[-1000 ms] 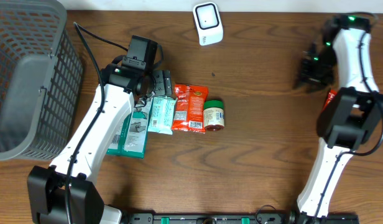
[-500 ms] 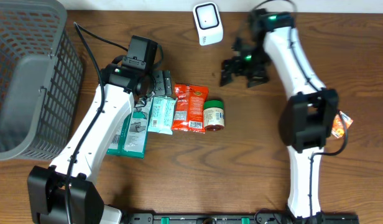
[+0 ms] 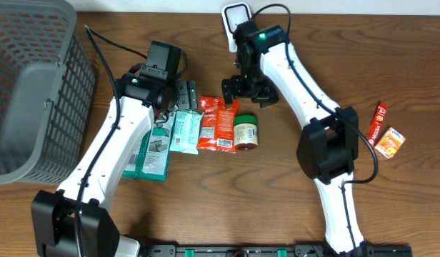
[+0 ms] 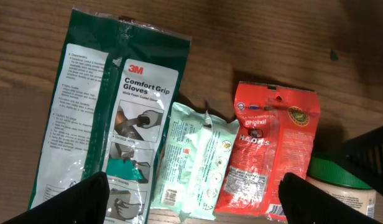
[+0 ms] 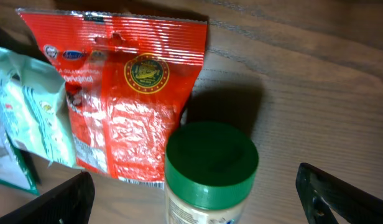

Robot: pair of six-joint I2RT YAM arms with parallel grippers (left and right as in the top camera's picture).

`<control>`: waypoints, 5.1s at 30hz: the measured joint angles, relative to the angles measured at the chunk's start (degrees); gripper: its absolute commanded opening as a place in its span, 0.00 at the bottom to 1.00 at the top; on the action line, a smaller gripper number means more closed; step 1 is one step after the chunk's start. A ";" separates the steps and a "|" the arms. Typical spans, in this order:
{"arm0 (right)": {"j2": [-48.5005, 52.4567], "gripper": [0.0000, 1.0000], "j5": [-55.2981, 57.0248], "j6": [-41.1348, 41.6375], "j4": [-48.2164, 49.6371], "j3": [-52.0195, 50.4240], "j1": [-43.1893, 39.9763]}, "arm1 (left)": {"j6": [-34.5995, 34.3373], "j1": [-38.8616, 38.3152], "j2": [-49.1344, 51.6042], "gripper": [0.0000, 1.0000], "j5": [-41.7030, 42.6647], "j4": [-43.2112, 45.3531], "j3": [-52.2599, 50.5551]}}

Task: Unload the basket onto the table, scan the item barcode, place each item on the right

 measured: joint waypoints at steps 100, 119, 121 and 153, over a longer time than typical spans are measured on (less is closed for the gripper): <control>-52.96 0.20 31.45 8.52 67.30 -72.48 3.39 | 0.00 0.00 -0.02 0.88 0.00 0.02 0.00; -38.82 0.25 37.94 7.72 91.10 -82.20 3.39 | 0.00 0.00 -0.02 0.88 0.00 0.00 0.00; -38.82 0.34 38.01 7.74 91.19 -82.23 3.39 | 0.00 0.00 -0.02 0.88 0.00 0.00 0.00; -59.08 0.90 25.16 1.73 44.57 -64.67 0.66 | 0.00 0.00 -0.02 0.88 0.02 0.00 0.00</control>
